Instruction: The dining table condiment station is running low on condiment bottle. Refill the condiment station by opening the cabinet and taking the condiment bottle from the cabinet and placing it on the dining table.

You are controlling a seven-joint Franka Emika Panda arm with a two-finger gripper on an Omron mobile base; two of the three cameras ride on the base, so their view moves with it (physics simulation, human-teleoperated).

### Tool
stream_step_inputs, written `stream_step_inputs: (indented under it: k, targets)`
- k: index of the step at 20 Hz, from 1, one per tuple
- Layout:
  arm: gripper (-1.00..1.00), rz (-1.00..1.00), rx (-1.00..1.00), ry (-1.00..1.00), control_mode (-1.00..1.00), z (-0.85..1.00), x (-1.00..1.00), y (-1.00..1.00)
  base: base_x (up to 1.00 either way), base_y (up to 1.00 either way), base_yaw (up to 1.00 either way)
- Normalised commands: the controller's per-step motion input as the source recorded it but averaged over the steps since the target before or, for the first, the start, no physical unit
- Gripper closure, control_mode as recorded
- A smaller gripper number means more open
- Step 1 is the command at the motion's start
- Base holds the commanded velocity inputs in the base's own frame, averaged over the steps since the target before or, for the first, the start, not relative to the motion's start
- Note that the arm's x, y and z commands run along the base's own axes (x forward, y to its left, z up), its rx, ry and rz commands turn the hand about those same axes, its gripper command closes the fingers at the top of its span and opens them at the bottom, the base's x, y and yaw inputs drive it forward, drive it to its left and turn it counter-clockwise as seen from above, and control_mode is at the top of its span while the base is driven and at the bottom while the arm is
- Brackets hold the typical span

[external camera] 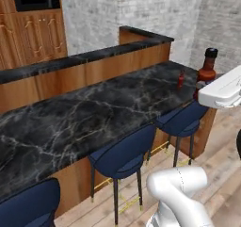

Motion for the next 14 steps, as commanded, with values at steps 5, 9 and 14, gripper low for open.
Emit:
stream_step_inputs:
  k: [5,9,14]
  targets:
    - [1.00,0.00,0.00,0.00,1.00,0.00,0.00,0.00,1.00,-0.77,0.47]
    - [1.00,0.00,0.00,0.00,1.00,0.00,0.00,0.00,0.94,-0.77,0.48]
    - [1.00,0.07,0.01,0.00,-1.00,-0.18,0.00,-0.10,0.49,-0.59,0.38]
